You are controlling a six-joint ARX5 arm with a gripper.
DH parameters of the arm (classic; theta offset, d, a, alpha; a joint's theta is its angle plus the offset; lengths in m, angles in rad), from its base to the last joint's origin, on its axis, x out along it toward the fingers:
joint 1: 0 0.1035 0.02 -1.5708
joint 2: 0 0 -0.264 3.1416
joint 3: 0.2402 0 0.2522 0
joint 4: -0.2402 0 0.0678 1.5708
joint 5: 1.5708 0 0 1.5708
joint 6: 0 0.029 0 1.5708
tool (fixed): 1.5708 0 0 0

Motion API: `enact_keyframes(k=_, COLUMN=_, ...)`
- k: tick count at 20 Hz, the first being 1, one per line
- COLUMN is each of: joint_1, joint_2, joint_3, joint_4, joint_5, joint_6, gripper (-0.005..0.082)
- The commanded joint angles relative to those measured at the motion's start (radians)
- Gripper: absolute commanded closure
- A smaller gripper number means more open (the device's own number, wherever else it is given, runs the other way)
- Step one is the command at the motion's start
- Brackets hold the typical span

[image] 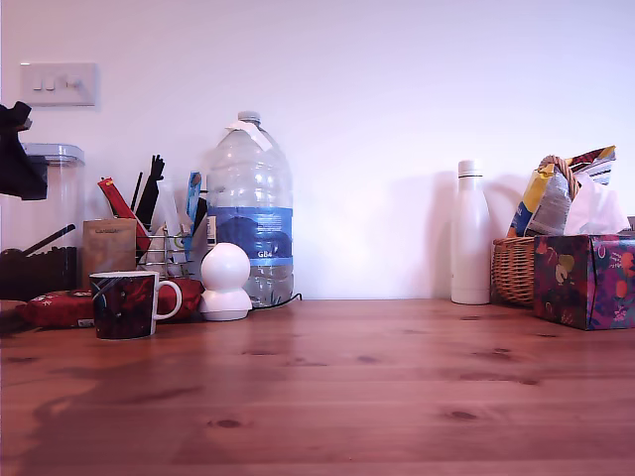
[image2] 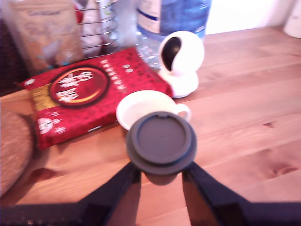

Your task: Pick up the coffee capsules from the table one by one and drop them inside the nearest coffee cup

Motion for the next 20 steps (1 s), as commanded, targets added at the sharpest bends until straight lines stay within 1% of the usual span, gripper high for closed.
enact_keyframes(k=1, joint_1=-0.013, joint_2=-0.016, joint_3=0.003, joint_4=0.009, joint_5=0.003, joint_6=0.0, gripper=0.0625)
enact_keyframes(k=3, joint_1=-0.032, joint_2=-0.013, joint_3=0.008, joint_4=0.007, joint_5=-0.001, joint_6=-0.003, gripper=0.0625)
enact_keyframes(k=6, joint_1=-0.072, joint_2=0.005, joint_3=0.051, joint_4=-0.034, joint_5=-0.049, joint_6=-0.003, gripper=0.0625)
enact_keyframes(k=10, joint_1=-0.115, joint_2=0.097, joint_3=0.193, joint_4=-0.146, joint_5=-0.097, joint_6=-0.003, gripper=0.0625)
enact_keyframes(k=12, joint_1=-0.127, joint_2=0.145, joint_3=0.265, joint_4=-0.205, joint_5=-0.131, joint_6=-0.003, gripper=0.0625)
enact_keyframes(k=13, joint_1=-0.131, joint_2=0.169, joint_3=0.298, joint_4=-0.231, joint_5=-0.14, joint_6=-0.003, gripper=0.0625)
enact_keyframes(k=16, joint_1=-0.132, joint_2=0.238, joint_3=0.395, joint_4=-0.306, joint_5=-0.142, joint_6=-0.003, gripper=0.0625)
enact_keyframes(k=18, joint_1=-0.132, joint_2=0.274, joint_3=0.457, joint_4=-0.36, joint_5=-0.16, joint_6=-0.003, gripper=0.0625)
enact_keyframes(k=20, joint_1=-0.132, joint_2=0.309, joint_3=0.517, joint_4=-0.409, joint_5=-0.166, joint_6=-0.003, gripper=0.0625)
